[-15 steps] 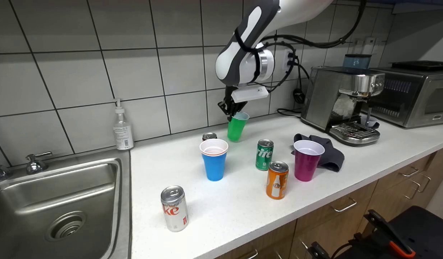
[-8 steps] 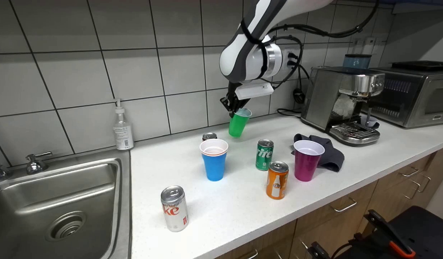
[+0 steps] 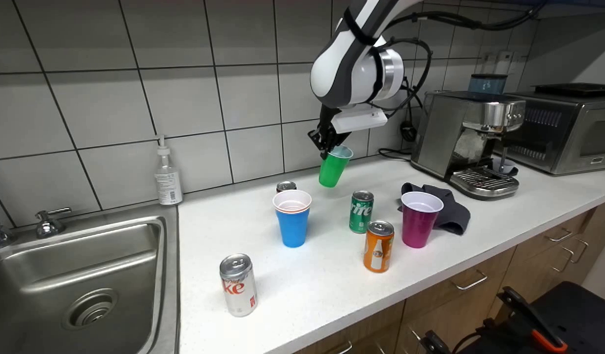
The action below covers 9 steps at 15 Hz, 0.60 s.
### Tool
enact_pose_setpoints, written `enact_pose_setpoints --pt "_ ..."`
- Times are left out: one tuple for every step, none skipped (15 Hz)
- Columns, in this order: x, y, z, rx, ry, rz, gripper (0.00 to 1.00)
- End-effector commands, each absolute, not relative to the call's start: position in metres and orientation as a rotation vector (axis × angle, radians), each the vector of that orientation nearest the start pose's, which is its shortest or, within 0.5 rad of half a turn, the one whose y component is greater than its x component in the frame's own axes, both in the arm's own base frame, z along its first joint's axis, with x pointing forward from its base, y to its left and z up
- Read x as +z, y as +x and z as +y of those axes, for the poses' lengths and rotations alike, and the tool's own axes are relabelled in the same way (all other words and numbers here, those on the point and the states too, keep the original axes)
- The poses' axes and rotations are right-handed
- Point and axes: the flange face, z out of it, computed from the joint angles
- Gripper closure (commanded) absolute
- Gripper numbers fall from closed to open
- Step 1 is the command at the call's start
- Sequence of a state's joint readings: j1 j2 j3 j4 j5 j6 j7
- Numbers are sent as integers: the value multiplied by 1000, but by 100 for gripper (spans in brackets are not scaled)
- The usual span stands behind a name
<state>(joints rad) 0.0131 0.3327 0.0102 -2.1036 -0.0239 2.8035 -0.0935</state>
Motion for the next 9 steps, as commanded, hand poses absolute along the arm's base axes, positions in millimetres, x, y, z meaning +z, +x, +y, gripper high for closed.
enact_pose_setpoints --pt "321 584 12 -619 -3104 -235 99" --pt "326 579 13 -633 -3104 -238 99" --pt "331 574 12 -643 -3103 -243 99" --pt "336 570 13 -657 -3100 -244 99" --pt "341 566 14 -664 -3097 -246 99" --pt "345 562 14 -672 -3095 -247 99" --pt "349 559 15 -676 -3091 -251 99" --pt "352 555 16 -684 -3089 -256 99" --pt "355 552 19 -680 -3086 -266 99"
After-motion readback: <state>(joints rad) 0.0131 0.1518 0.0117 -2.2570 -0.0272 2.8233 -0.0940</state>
